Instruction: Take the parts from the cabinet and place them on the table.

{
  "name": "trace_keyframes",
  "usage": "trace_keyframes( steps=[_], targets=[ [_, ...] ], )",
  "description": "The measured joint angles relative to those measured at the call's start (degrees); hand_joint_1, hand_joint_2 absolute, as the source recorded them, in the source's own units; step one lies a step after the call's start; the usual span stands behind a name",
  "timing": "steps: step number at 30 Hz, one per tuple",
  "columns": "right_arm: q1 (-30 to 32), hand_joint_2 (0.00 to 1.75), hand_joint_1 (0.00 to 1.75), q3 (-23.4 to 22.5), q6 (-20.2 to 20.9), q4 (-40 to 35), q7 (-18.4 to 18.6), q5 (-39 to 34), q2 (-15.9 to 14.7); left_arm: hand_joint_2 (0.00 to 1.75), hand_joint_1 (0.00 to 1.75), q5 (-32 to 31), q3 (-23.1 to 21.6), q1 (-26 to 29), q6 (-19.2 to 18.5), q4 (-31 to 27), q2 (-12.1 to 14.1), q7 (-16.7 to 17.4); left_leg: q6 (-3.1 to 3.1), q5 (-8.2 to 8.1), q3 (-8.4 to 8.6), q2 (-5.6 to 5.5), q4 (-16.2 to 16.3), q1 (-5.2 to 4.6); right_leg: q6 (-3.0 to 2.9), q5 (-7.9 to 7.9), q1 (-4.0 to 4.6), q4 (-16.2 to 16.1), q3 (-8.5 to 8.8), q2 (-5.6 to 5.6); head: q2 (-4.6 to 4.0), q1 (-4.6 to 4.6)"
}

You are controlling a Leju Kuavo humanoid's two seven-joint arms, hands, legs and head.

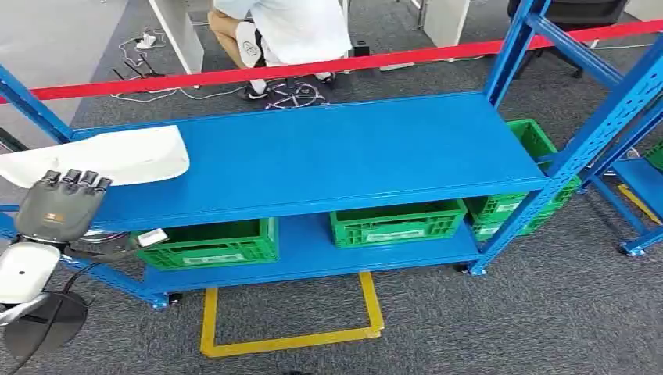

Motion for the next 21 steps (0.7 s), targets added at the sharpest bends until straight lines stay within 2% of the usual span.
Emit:
trace_keyframes(
  steps=[1,2,3,6,7,8,9,10,11,12,13,14,15,16,17,18,19,20,21],
  targets=[
    [0.0,0.0,0.0,0.0,0.0,0.0,0.0,-0.1,0.0,1.75,1.38,0.0,0.0,-0.2,0.0,0.0,0.0,0.0,-0.22,0.85,3.64,0.0,-4.8,0.16,0.44,0.35,-0.1,0.0,-0.35,0.05,-0.02,-0.02],
    [-0.1,0.0,0.0,0.0,0.0,0.0,0.0,-0.1,0.0,1.75,1.38,0.0,0.0,-0.5,0.0,0.0,0.0,0.0,-0.6,-0.55,6.54,-0.15,-9.1,0.38,0.93,0.72,0.18,0.1,-0.57,0.11,-0.02,-0.17],
    [-0.1,0.0,0.0,0.0,0.0,0.0,0.1,-0.1,0.0,1.75,1.38,0.0,-0.1,-0.9,0.1,0.0,0.0,0.0,0.1,-1.14,7.86,-0.73,-11.3,-0.04,1.28,1.13,0.31,0.2,-0.81,0.12,0.0,-0.33],
    [0.0,0.0,0.0,0.0,0.0,0.0,0.1,-0.3,0.0,1.75,1.38,0.0,-0.6,-1.0,0.1,0.1,-0.1,0.0,1.77,-0.62,6.79,-0.44,-10.8,-0.21,2.2,2.54,0.32,-0.3,-0.98,0.25,0.0,-0.17],
    [0.1,0.0,0.0,0.0,0.0,0.0,0.1,-0.3,0.0,1.75,1.38,0.0,-0.8,-1.1,0.1,0.2,-0.1,0.0,2.61,-0.09,6.3,-0.13,-10.9,-0.03,2.46,2.1,0.08,0.1,-1.42,0.23,0.0,-0.11],
    [0.1,0.0,0.0,0.0,0.0,0.0,0.1,-0.3,0.0,1.75,1.38,0.0,-0.8,-1.2,0.2,0.2,-0.1,0.0,3.28,0.42,5.76,0.0,-10.9,-0.2,2.56,-0.58,0.14,1.8,-2.41,0.01,0.0,0.04],
    [0.1,0.0,0.0,0.0,-0.1,0.0,0.3,-0.3,0.0,1.75,1.38,0.0,-0.8,-1.2,0.2,0.2,-0.1,0.0,3.82,0.94,5.13,0.01,-10.9,-0.33,2.65,-4.0,0.19,5.2,-3.4,0.05,-0.02,0.22],
    [0.1,0.0,0.0,0.0,-0.1,0.0,0.3,-0.3,0.0,1.75,1.38,0.0,-0.8,-1.2,0.2,0.2,-0.1,0.0,4.1,1.53,4.41,0.02,-10.8,-0.55,2.6,-7.15,0.21,9.6,-4.56,0.04,0.0,0.31],
    [0.0,0.0,0.0,0.0,-0.1,0.0,0.3,-0.3,0.0,1.75,1.38,0.0,-0.9,-1.2,0.2,0.3,-0.2,0.0,4.29,2.16,3.64,0.04,-10.8,-0.85,2.57,-9.46,0.24,14.1,-5.65,0.03,0.0,0.29],
    [0.0,0.0,0.0,0.0,-0.1,0.0,0.3,-0.3,0.0,1.75,1.38,0.0,-0.9,-1.2,0.2,0.4,-0.3,0.0,4.46,2.78,2.85,0.04,-10.8,-1.15,2.41,-10.21,0.35,17.1,-6.03,0.04,0.0,0.26],
    [0.0,0.0,0.0,0.0,-0.1,0.0,0.3,-0.2,0.0,1.75,1.38,0.0,-0.9,-1.3,0.2,0.5,-0.3,0.0,4.56,3.41,2.01,0.06,-10.7,-1.45,2.13,-9.21,0.59,17.5,-5.23,0.04,0.0,0.28],
    [0.0,0.0,0.0,0.0,-0.1,0.0,0.3,-0.1,0.0,1.75,1.38,0.0,-0.9,-1.3,0.2,0.5,-0.3,0.0,4.64,4.02,1.23,0.06,-10.7,-1.75,1.68,-7.33,0.83,16.0,-3.55,0.03,0.0,0.28],
    [0.0,0.0,0.0,0.0,-0.1,0.0,0.3,0.0,0.0,1.75,1.38,0.0,-0.9,-1.3,0.2,0.6,-0.3,0.0,4.73,4.71,0.38,0.05,-10.7,-2.11,0.93,-5.12,1.19,12.1,-0.5,0.03,-0.02,0.26],
    [-0.1,0.0,0.0,0.0,-0.1,0.0,0.3,0.1,0.0,1.75,1.38,0.0,-0.9,-1.3,0.2,0.6,-0.3,0.0,4.77,5.37,-0.33,0.01,-10.7,-2.42,0.09,-4.0,1.63,7.0,3.27,0.02,0.0,0.26],
    [-0.3,0.0,0.0,0.0,-0.2,0.0,0.3,0.2,-0.1,1.75,1.38,0.0,-0.9,-1.3,0.2,0.7,-0.4,0.0,4.76,5.87,-0.68,0.04,-10.6,-2.39,-1.01,-5.72,2.12,1.9,6.67,-0.12,0.0,0.15],
    [-0.4,0.0,0.0,0.0,-0.5,0.0,0.7,0.3,-0.2,1.75,1.38,0.0,-0.9,-1.4,0.3,0.7,-0.5,0.0,4.46,6.27,-0.97,0.03,-10.5,-2.63,-1.15,-6.74,2.12,-2.0,9.21,-0.49,-0.02,0.04],
    [-0.4,0.0,0.0,0.0,-0.8,0.0,0.8,0.4,-0.2,1.75,1.38,0.0,-1.0,-1.5,0.3,0.8,-0.5,0.0,4.19,6.89,-0.88,0.19,-10.7,-2.31,-0.57,-6.03,2.35,-1.7,8.21,-0.43,0.0,0.04],
    [-0.5,0.0,0.0,0.0,-0.8,0.0,0.8,0.3,-0.1,1.75,1.38,0.0,-1.1,-1.7,0.4,0.8,-0.5,0.0,3.82,7.4,-1.0,0.25,-10.8,-1.97,-0.79,-5.78,2.69,-1.9,7.96,-0.3,-0.02,0.57],
    [-0.4,0.0,0.0,0.0,-1.0,0.0,0.8,0.3,-0.1,1.75,1.38,0.0,-1.2,-1.7,0.4,0.8,-0.5,0.0,3.55,7.95,-1.07,0.28,-11.0,-1.86,-1.08,-5.21,2.8,-2.0,7.71,-0.28,-0.02,0.53]
  ],
)
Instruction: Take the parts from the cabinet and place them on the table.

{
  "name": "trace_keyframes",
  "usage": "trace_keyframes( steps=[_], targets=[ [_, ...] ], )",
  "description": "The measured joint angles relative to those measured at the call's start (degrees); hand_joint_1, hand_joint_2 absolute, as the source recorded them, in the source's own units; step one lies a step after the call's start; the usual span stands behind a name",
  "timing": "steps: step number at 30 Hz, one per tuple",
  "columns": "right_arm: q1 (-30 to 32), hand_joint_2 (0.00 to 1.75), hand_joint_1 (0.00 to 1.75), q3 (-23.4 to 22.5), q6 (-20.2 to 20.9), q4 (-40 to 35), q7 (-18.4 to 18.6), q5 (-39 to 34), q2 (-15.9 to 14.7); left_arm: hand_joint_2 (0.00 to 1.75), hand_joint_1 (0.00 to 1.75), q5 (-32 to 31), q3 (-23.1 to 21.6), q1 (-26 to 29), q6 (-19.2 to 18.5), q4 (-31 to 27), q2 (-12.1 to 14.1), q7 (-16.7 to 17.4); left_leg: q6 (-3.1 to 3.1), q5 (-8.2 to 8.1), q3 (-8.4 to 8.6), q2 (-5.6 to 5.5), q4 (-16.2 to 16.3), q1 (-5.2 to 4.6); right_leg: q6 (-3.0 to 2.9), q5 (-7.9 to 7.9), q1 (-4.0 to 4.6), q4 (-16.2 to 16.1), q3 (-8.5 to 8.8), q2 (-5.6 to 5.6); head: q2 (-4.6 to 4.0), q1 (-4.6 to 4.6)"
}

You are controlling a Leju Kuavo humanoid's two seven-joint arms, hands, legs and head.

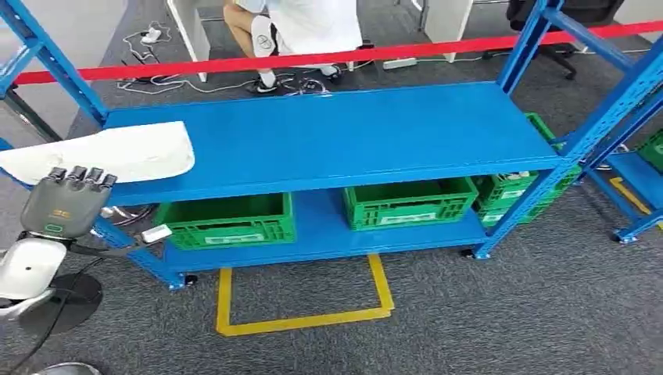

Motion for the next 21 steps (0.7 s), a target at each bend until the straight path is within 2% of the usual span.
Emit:
trace_keyframes(
  steps=[1,2,3,4,5,6,7,8,9,10,11,12,13,15,16,17,18,19,20,21],
  targets=[
    [0.1,0.0,0.0,0.0,0.0,0.0,0.1,-0.1,0.0,1.75,1.38,0.0,-0.1,0.0,0.0,0.1,0.1,0.0,-0.24,0.16,-0.39,-0.06,0.1,0.01,-0.27,1.15,-0.8,-0.8,-0.43,-0.19,0.02,0.09],
    [0.1,0.0,0.0,0.0,-0.2,0.0,0.2,-0.1,0.0,1.75,1.38,0.0,-0.2,0.0,0.1,0.2,0.0,0.0,-0.73,-2.21,-0.85,-0.26,0.8,0.03,-0.55,1.88,-0.79,-0.8,-1.06,-0.29,0.0,0.19],
    [0.1,0.0,0.0,0.0,-0.2,0.0,0.2,-0.2,0.0,1.75,1.38,0.0,-0.2,-0.1,0.1,0.2,0.0,0.0,-1.17,-6.06,-1.61,-0.27,3.3,0.23,-0.85,2.7,-0.96,-0.8,-1.38,-0.33,0.0,0.22],
    [0.1,0.0,0.0,0.0,-0.2,0.0,0.2,-0.3,0.0,1.75,1.38,0.0,-0.3,-0.2,0.2,0.3,-0.1,0.0,-1.72,-10.04,-2.43,-0.25,7.2,0.52,-0.69,3.52,-1.08,-0.8,-2.41,-0.35,0.0,0.15],
    [0.1,0.0,0.0,0.0,-0.2,0.0,0.2,-0.3,0.0,1.75,1.38,0.0,-0.4,-0.2,0.2,0.3,-0.2,0.0,-2.18,-12.87,-3.22,-0.25,11.5,0.87,-0.48,4.38,-1.21,-0.7,-3.43,-0.34,0.0,0.15],
    [0.2,0.0,0.0,0.0,-0.1,0.0,0.2,-0.4,0.0,1.75,1.38,0.0,-0.6,-0.2,0.2,0.4,-0.3,0.0,-2.63,-13.83,-3.61,-0.25,15.2,1.24,-0.23,5.15,-1.45,-0.7,-4.54,-0.35,0.0,0.13],
    [0.3,0.0,0.0,0.0,-0.2,0.0,0.2,-0.5,0.0,1.75,1.38,0.0,-0.8,-0.2,0.2,0.5,-0.4,0.0,-3.08,-12.91,-3.18,-0.25,16.8,1.6,0.02,5.94,-1.71,-0.6,-5.6,-0.36,0.0,0.13],
    [0.4,0.0,0.0,0.0,-0.2,0.0,0.2,-0.7,0.0,1.75,1.38,0.0,-0.9,-0.2,0.3,0.6,-0.5,0.0,-3.56,-10.86,-1.97,-0.23,16.4,1.97,0.29,6.68,-2.03,-0.5,-6.64,-0.4,0.0,0.11],
    [0.4,0.0,0.0,0.0,-0.3,0.0,0.2,-0.7,0.0,1.75,1.38,0.0,-0.9,-0.3,0.3,0.7,-0.5,0.0,-4.1,-8.55,0.03,-0.23,14.5,2.38,0.73,7.35,-2.4,-0.3,-7.72,-0.41,0.0,0.13],
    [0.4,0.0,0.0,0.0,-0.4,0.0,0.2,-0.8,0.0,1.75,1.38,0.0,-1.0,-0.4,0.3,0.8,-0.5,0.0,-4.81,-6.98,3.21,-0.23,10.6,2.84,1.28,7.94,-2.85,0.1,-8.85,-0.4,0.0,0.13],
    [0.4,0.0,0.0,0.0,-0.6,0.0,0.2,-0.9,-0.1,1.75,1.38,0.0,-1.1,-0.7,0.2,0.9,-0.8,0.0,-5.69,-7.74,7.52,-0.25,5.1,3.63,1.95,8.47,-2.9,0.8,-9.7,-0.32,0.0,-0.15],
    [0.4,0.0,0.0,0.0,-0.9,0.0,0.2,-0.9,-0.2,1.75,1.38,0.0,-1.2,-1.1,0.3,0.9,-1.0,0.0,-5.94,-10.15,10.71,-0.5,0.1,3.46,2.31,8.69,-2.87,1.4,-10.52,-0.23,0.02,-0.64],
    [0.4,0.0,0.0,0.0,-0.9,0.0,0.2,-0.9,-0.1,1.75,1.38,0.0,-1.3,-1.1,0.3,1.0,-1.2,0.0,-3.84,-11.18,10.67,-0.64,-0.6,3.11,2.89,9.31,-2.72,1.6,-10.73,-0.17,0.02,-0.48],
    [0.7,0.0,0.0,0.0,-1.1,0.1,0.2,-1.0,0.0,1.75,1.38,0.0,-1.5,-1.1,0.3,1.2,-1.4,0.0,-2.71,-10.69,9.72,-0.4,0.3,2.78,3.57,10.72,-2.95,0.8,-10.69,-0.08,0.0,-0.35],
    [0.9,0.0,0.0,0.0,-1.1,0.1,0.2,-1.0,0.0,1.75,1.38,0.0,-1.6,-1.2,0.3,1.3,-1.5,0.0,-1.71,-10.05,9.12,-0.26,0.4,2.78,4.11,11.28,-3.18,0.8,-10.88,-0.1,0.0,-0.42],
    [1.0,0.0,0.0,0.0,-1.1,0.2,0.2,-1.0,0.0,1.75,1.38,0.0,-1.6,-1.3,0.3,1.4,-1.6,0.0,-0.91,-9.4,8.48,-0.05,0.4,2.77,4.23,9.2,-3.36,1.5,-11.36,-0.18,0.02,-0.2],
    [1.0,0.0,0.0,0.0,-1.1,0.2,0.3,-1.0,0.0,1.75,1.38,0.0,-1.6,-1.3,0.3,1.4,-1.7,0.0,-0.38,-8.73,7.82,-0.08,0.4,2.65,4.2,5.58,-3.27,3.9,-12.24,-0.17,0.0,-0.15],
    [1.0,0.0,0.0,0.0,-1.2,0.2,0.7,-1.0,0.0,1.75,1.38,0.0,-1.6,-1.4,0.3,1.5,-1.7,0.0,-0.07,-8.04,7.04,-0.08,0.4,2.5,4.25,1.58,-3.11,8.2,-13.25,-0.14,0.02,0.08],
    [1.0,0.0,0.0,0.0,-1.2,0.2,0.7,-1.0,0.0,1.75,1.38,0.0,-1.7,-1.4,0.3,1.6,-1.9,0.0,0.12,-7.29,6.12,-0.09,0.4,2.26,4.19,-1.39,-3.02,12.8,-14.2,-0.14,0.0,0.22],
    [0.9,0.0,0.0,0.0,-1.2,0.2,0.7,-1.1,0.0,1.75,1.38,0.0,-1.8,-1.4,0.3,1.7,-2.0,0.0,0.27,-6.55,5.16,-0.09,0.4,2.02,4.09,-3.12,-2.91,16.7,-14.81,-0.14,0.0,0.26]
  ],
)
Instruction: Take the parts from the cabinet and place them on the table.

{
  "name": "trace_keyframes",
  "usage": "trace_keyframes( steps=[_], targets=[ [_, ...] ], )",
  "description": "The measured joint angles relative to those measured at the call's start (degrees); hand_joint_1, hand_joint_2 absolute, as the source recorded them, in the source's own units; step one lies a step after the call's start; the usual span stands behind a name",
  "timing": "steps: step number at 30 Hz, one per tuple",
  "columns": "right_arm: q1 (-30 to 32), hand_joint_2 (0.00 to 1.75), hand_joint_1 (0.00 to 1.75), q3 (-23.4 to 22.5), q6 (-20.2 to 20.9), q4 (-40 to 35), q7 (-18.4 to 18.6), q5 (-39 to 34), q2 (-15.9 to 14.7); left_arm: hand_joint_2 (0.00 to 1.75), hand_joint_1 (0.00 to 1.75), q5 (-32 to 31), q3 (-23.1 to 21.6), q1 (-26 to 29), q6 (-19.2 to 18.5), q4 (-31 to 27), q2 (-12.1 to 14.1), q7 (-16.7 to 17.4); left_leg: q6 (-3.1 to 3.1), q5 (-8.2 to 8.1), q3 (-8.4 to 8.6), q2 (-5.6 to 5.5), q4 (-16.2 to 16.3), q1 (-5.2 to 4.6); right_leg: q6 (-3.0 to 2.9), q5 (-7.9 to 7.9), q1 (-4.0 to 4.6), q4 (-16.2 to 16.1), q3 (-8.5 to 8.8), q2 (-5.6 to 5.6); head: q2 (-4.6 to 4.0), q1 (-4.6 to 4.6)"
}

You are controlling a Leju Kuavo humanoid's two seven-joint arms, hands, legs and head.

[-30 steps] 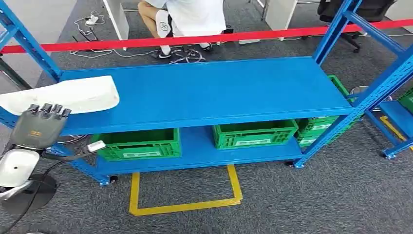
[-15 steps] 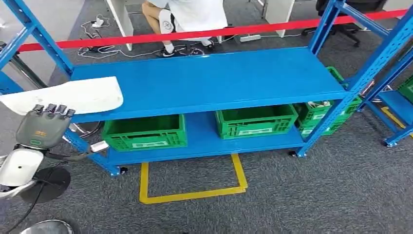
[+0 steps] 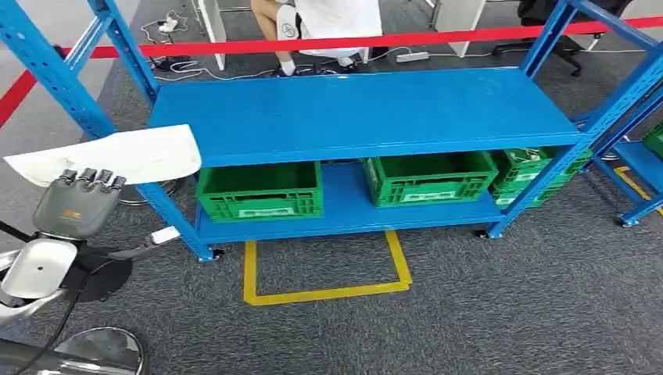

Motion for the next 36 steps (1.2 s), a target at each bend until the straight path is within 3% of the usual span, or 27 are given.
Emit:
trace_keyframes(
  steps=[1,2,3,4,5,6,7,8,9,10,11,12,14,15,16,17,18,20,21,22,24,25,26,27,29,34,36],
  targets=[
    [0.0,0.0,0.0,0.0,0.0,0.0,0.0,-0.1,0.0,1.75,1.38,0.0,-0.2,0.0,0.0,0.1,-0.1,0.0,0.08,0.82,-1.05,-0.01,0.1,-0.31,-0.26,0.1,0.17,2.7,0.07,0.0,0.02,-0.02],
    [0.0,0.0,0.0,0.0,0.0,0.0,0.0,-0.2,0.0,1.75,1.38,0.0,-0.4,0.0,0.0,0.2,-0.2,0.0,0.11,1.58,-2.04,-0.04,0.1,-0.61,-0.62,1.86,0.34,2.8,1.3,0.01,0.0,-0.02],
    [-0.1,0.0,0.0,0.0,0.0,0.0,0.0,-0.2,0.0,1.75,1.38,0.0,-0.5,0.0,0.0,0.3,-0.2,0.0,0.13,2.26,-2.93,-0.04,0.1,-0.86,-1.09,3.97,0.54,0.9,3.36,0.0,0.0,-0.02],
    [-0.2,0.0,0.0,0.0,0.0,0.0,0.0,-0.2,0.0,1.75,1.38,0.0,-0.6,0.0,0.0,0.4,-0.2,0.0,0.09,3.01,-3.84,-0.05,0.1,-1.14,-1.79,5.53,0.86,-3.4,6.92,0.01,0.0,-0.04],
    [-0.3,0.0,0.0,0.0,0.0,0.0,0.0,-0.3,0.0,1.75,1.38,0.0,-0.7,-0.1,0.0,0.5,-0.2,0.0,-0.01,3.63,-4.41,-0.06,0.1,-1.23,-2.56,5.23,1.26,-8.5,10.95,0.03,0.0,-0.09],
    [-0.5,0.0,0.0,0.0,-0.1,0.0,0.1,-0.2,0.0,1.75,1.38,0.0,-0.7,-0.1,0.0,0.5,-0.3,0.0,-0.27,4.09,-4.76,-0.04,0.2,-1.41,-3.38,2.31,1.67,-14.2,14.99,-0.08,0.02,-0.13],
    [-0.6,0.0,0.0,0.0,-0.2,0.0,0.2,-0.2,0.0,1.75,1.38,0.0,-0.7,-0.4,0.1,0.6,-0.2,0.0,-0.5,4.64,-4.94,0.11,0.2,-1.32,-2.87,1.71,1.6,-17.2,16.56,-0.12,0.0,-0.2],
    [-0.6,0.0,0.0,0.0,-0.3,0.0,0.2,-0.2,0.0,1.75,1.38,0.0,-0.8,-0.5,0.1,0.6,-0.2,0.0,-0.76,5.02,-4.8,0.14,-0.2,-1.23,-2.67,2.22,1.92,-16.9,15.41,-0.05,0.0,-0.24],
    [-0.6,0.0,0.0,0.0,-0.4,0.0,0.2,-0.2,0.0,1.75,1.38,0.0,-0.9,-0.7,0.2,0.7,-0.2,0.0,-1.36,5.49,-4.88,0.14,-0.5,-0.88,-3.08,2.34,2.21,-17.2,15.34,0.04,0.02,0.42],
    [-0.6,0.0,0.0,0.0,-0.4,0.0,0.2,-0.3,0.0,1.75,1.38,0.0,-1.0,-0.7,0.3,0.7,-0.2,0.0,-1.73,5.8,-4.9,0.11,-0.8,-0.79,-3.56,2.74,2.27,-17.4,15.14,0.04,0.0,0.42],
    [-0.4,0.0,0.0,0.0,-0.4,0.0,0.3,-0.4,0.0,1.75,1.38,0.0,-1.1,-0.7,0.3,0.7,-0.2,0.0,-2.0,5.86,-5.13,0.11,-0.7,-0.63,-3.98,3.63,1.72,-17.9,14.92,-0.09,0.0,0.46],
    [-0.3,0.0,0.0,0.0,-0.6,0.0,0.7,-0.6,0.0,1.75,1.38,0.0,-1.3,-0.7,0.4,0.9,-0.2,0.0,-2.3,3.0,-5.74,-0.01,0.6,-0.68,-4.34,4.29,1.76,-18.0,14.4,-0.16,0.0,0.12],
    [-0.3,0.0,0.0,-0.1,-0.5,0.1,1.7,-0.8,0.0,1.75,1.38,0.0,-1.3,-0.8,0.4,1.0,-0.3,0.0,-2.82,-3.91,-7.89,-0.01,7.8,-0.5,-4.64,5.41,1.75,-18.0,13.84,-0.25,0.0,-0.11],
    [-0.3,0.0,0.0,-0.1,-0.4,0.1,1.8,-0.8,0.0,1.75,1.38,0.0,-1.3,-0.8,0.4,1.1,-0.5,0.0,-3.09,-6.08,-9.23,-0.02,12.5,-0.44,-4.61,5.99,1.75,-17.9,13.11,-0.28,0.0,-0.11],
    [-0.2,0.0,0.0,-0.1,-0.3,0.1,1.9,-0.9,0.0,1.75,1.38,0.0,-1.5,-0.8,0.4,1.3,-0.7,0.0,-3.27,-6.33,-9.84,-0.02,15.5,-0.38,-4.49,6.41,1.74,-17.8,12.47,-0.28,0.0,-0.15],
    [-0.1,0.0,0.0,-0.1,-0.3,0.1,1.9,-0.9,0.0,1.75,1.38,0.0,-1.7,-0.8,0.4,1.4,-0.7,0.0,-3.43,-5.4,-9.26,-0.01,15.9,-0.25,-4.38,6.78,1.71,-17.8,11.95,-0.27,0.0,-0.13],
    [-0.1,0.0,0.0,-0.1,-0.3,0.1,1.9,-0.9,0.0,1.75,1.38,0.0,-1.8,-0.8,0.4,1.4,-0.8,0.0,-3.58,-3.95,-7.53,-0.01,14.0,-0.13,-4.17,7.03,1.6,-17.7,11.54,-0.27,0.0,-0.13],
    [-0.1,0.0,0.0,-0.1,-0.2,0.1,1.9,-1.0,0.0,1.75,1.38,0.0,-1.8,-0.8,0.4,1.5,-0.8,0.0,-3.99,-0.39,-1.22,0.04,4.6,0.19,-3.72,7.28,1.31,-17.2,10.93,-0.23,0.0,-0.13],
    [-0.1,0.0,0.0,-0.1,-0.2,0.1,1.9,-1.0,0.0,1.75,1.38,0.0,-1.8,-0.9,0.4,1.6,-0.9,0.0,-4.37,-0.52,1.24,0.13,0.5,0.51,-3.44,7.28,1.45,-16.9,10.63,-0.21,0.0,-0.22],
    [-0.1,0.0,0.0,-0.1,-0.2,0.1,1.9,-1.1,0.0,1.75,1.38,0.0,-1.8,-0.9,0.5,1.6,-0.9,0.0,-3.5,-0.62,2.01,-0.51,-0.7,-0.07,-3.06,7.4,1.72,-16.5,10.09,-0.17,0.02,-0.26],
    [-0.1,0.0,0.0,-0.1,-0.1,0.1,1.9,-1.2,0.0,1.75,1.38,0.0,-1.8,-0.7,0.5,1.6,-0.9,0.0,-2.48,-0.71,1.43,-0.33,-0.8,-0.09,-2.55,7.83,1.74,-16.6,9.98,-0.11,0.0,-0.17],
    [-0.1,0.0,0.0,-0.1,-0.1,0.1,1.9,-1.2,0.0,1.75,1.38,0.0,-1.8,-0.7,0.5,1.6,-0.9,0.0,-2.29,-0.59,1.32,-0.31,-1.0,0.01,-2.67,7.58,1.77,-16.5,9.81,-0.13,0.0,-0.17],
    [-0.1,0.0,0.0,-0.2,-0.1,0.1,2.1,-1.2,0.0,1.75,1.38,0.0,-1.7,-0.8,0.5,1.6,-0.9,0.0,-2.2,-0.52,1.2,-0.36,-1.0,-0.11,-3.74,8.05,1.78,-16.6,9.69,-0.15,0.02,-0.13],
    [-0.1,0.0,0.0,-0.2,-0.1,0.1,2.1,-1.2,0.0,1.75,1.38,0.0,-1.7,-0.7,0.6,1.7,-0.9,0.0,-2.06,-0.44,1.17,-0.37,-1.0,-0.19,-4.31,8.05,1.78,-16.6,9.74,-0.16,0.0,-0.09],
    [-0.2,0.0,0.0,-0.2,-0.4,0.1,2.1,-1.2,0.0,1.75,1.38,0.0,-1.4,0.0,0.6,1.7,-0.9,0.0,-1.7,-0.24,1.04,-0.36,-1.0,-0.4,-4.58,8.51,1.69,-16.8,9.66,-0.16,0.0,-0.08],
    [-0.2,0.0,0.0,-0.2,-1.0,0.1,2.1,-0.6,0.0,1.75,1.38,0.0,1.8,2.9,1.1,1.6,-0.4,0.0,-1.12,0.14,0.39,-0.28,-0.9,-0.76,-3.3,9.23,1.31,-17.1,9.12,-0.11,0.0,-0.09],
    [-0.2,0.0,0.0,-0.2,-1.6,0.1,2.1,-0.5,0.1,1.75,1.38,0.0,3.4,4.7,1.1,1.3,-0.1,0.0,-0.99,0.23,0.16,-0.26,-0.9,-0.84,-2.07,9.31,1.13,-17.2,8.9,-0.1,0.0,-0.09]
  ],
)
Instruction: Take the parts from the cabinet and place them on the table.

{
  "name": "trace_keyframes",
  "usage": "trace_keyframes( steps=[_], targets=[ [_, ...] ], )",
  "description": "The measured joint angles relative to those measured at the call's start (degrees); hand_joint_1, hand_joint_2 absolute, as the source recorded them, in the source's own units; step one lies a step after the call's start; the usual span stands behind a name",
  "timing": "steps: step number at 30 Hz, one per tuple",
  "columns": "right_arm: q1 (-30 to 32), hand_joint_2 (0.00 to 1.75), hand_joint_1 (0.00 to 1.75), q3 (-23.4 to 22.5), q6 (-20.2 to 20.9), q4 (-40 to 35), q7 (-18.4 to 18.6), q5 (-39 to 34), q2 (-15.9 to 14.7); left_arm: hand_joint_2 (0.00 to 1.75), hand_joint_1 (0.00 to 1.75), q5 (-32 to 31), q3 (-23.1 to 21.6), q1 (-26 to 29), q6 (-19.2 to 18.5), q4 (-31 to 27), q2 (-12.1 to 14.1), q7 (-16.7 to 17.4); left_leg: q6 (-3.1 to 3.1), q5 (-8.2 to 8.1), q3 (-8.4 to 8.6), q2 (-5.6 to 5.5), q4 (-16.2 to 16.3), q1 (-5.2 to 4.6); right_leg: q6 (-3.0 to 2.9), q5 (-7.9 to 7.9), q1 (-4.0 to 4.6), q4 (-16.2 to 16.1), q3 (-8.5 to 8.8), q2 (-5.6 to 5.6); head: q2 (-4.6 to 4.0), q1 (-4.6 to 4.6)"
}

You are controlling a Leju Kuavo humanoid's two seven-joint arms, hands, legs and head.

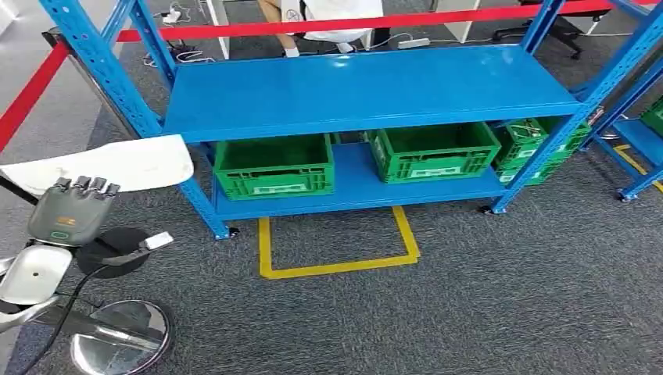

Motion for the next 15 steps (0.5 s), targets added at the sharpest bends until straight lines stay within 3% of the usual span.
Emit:
trace_keyframes(
  steps=[9,15],
  targets=[
    [-0.2,0.0,0.0,0.0,-3.3,0.0,0.0,-0.8,0.2,1.75,1.38,0.0,6.1,5.6,-0.6,-2.5,1.1,0.0,-0.2,0.31,-0.2,0.06,0.0,0.12,0.2,0.03,0.13,0.3,-0.44,0.04,0.0,-0.04],
    [-0.2,0.0,0.0,-0.1,-3.5,0.0,0.0,-1.6,0.3,1.75,1.38,0.0,7.3,6.3,-1.6,-3.6,1.2,0.0,0.15,0.48,-0.45,0.04,0.1,-0.05,0.62,0.33,-0.11,0.3,-0.53,0.0,0.0,-0.07]
  ],
)
